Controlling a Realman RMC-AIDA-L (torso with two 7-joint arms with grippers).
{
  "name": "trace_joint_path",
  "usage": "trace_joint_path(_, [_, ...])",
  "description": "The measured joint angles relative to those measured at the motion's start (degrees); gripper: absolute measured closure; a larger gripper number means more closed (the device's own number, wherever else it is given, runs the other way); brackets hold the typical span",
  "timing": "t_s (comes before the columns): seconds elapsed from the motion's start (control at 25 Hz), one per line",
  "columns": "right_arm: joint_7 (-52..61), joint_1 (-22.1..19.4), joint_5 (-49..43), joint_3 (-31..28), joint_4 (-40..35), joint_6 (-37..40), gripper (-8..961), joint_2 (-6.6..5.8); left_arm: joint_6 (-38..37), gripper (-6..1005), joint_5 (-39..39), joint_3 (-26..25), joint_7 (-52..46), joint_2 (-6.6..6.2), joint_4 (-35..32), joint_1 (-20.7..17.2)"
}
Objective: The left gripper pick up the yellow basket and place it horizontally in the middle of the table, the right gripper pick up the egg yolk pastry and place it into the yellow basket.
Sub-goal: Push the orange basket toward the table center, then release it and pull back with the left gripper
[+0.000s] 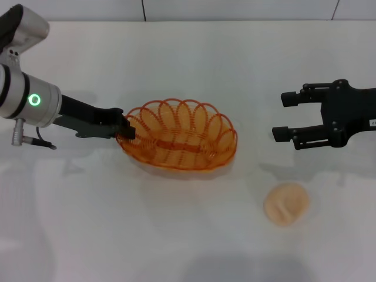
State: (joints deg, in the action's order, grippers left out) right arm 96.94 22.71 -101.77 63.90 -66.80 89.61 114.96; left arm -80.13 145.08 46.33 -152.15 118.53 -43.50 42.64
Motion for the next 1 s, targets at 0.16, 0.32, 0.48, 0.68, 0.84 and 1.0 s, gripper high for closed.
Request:
trace_joint_path(0.16, [0.0, 0.1, 0.0, 0.0, 0.0, 0.0, 217, 0.0, 1.2, 913, 0.3, 1.5, 0.0, 0.01, 0.1, 0.0])
trace_joint_path(0.32, [0.0, 0.3, 0.0, 0.0, 0.0, 0.0, 217, 0.0, 1.8, 913, 0.9, 1.8, -0.1, 0.12, 0.1, 0.1])
trace_joint_path(0.48, [0.0, 0.3, 0.0, 0.0, 0.0, -0.1, 218, 0.0, 2.0, 913, 1.0, 1.8, -0.1, 0.09, 0.1, 0.1])
trace_joint_path(0.68, [0.0, 0.4, 0.0, 0.0, 0.0, -0.3, 219, 0.0, 2.3, 913, 1.0, 1.8, 0.1, 0.15, 0.1, 0.2])
trace_joint_path(0.84, [0.0, 0.5, 0.0, 0.0, 0.0, -0.4, 219, 0.0, 2.4, 913, 0.9, 1.8, -0.6, 0.18, 0.1, 0.2])
trace_joint_path(1.0, [0.0, 0.6, 0.0, -0.2, 0.0, -0.4, 220, -0.07, 2.5, 914, 0.4, 1.8, -2.1, 0.35, 0.1, 0.3])
